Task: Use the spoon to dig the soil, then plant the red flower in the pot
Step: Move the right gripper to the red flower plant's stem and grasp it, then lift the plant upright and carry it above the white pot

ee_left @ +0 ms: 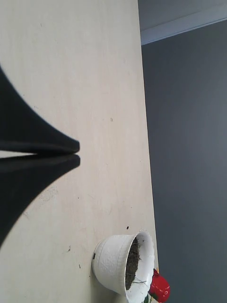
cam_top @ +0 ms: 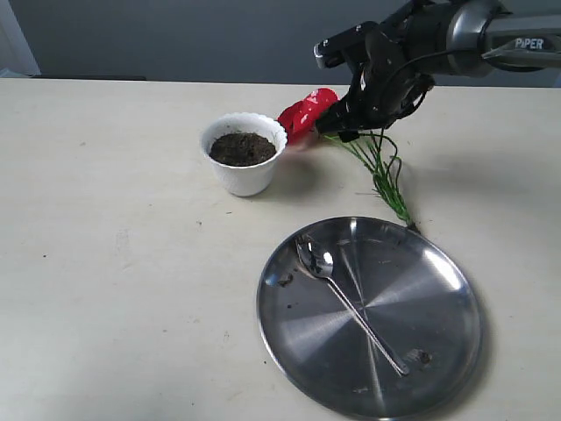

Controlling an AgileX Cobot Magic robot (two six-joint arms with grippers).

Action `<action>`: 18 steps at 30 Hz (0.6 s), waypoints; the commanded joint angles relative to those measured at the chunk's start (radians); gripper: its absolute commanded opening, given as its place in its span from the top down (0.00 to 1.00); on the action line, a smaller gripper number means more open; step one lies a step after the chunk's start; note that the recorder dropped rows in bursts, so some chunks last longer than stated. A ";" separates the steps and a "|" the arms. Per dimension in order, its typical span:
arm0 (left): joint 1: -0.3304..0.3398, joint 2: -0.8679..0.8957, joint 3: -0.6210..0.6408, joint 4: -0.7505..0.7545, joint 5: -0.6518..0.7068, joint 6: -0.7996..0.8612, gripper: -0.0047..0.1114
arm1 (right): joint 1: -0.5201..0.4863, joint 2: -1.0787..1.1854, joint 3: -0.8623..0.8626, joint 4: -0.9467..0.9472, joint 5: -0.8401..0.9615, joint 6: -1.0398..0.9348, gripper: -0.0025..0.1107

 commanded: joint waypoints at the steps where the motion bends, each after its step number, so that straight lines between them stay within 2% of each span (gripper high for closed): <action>1: -0.003 -0.005 -0.002 0.000 0.000 -0.004 0.96 | -0.003 0.038 -0.010 0.034 -0.006 -0.034 0.44; 5: -0.003 -0.005 -0.002 0.000 0.000 -0.004 0.96 | -0.003 0.074 -0.010 0.032 -0.008 -0.034 0.44; 7: -0.003 -0.005 -0.002 0.000 0.000 -0.004 0.96 | -0.003 0.098 -0.010 0.032 -0.008 -0.035 0.48; 8: -0.003 -0.005 -0.002 0.000 0.000 -0.004 0.96 | -0.003 0.105 -0.010 0.032 -0.008 -0.035 0.59; 9: -0.003 -0.005 -0.002 0.000 0.000 -0.004 0.96 | -0.003 0.105 -0.010 0.032 -0.008 -0.033 0.65; 10: -0.003 -0.005 -0.002 0.000 0.000 -0.004 0.96 | -0.003 0.105 -0.010 0.032 -0.010 -0.030 0.83; 12: -0.003 -0.005 -0.002 0.000 0.000 -0.004 0.96 | -0.003 0.096 -0.010 0.032 -0.019 -0.029 0.98; 18: -0.003 -0.005 -0.002 0.000 0.000 -0.004 0.96 | -0.003 0.046 -0.010 0.027 -0.050 -0.008 0.97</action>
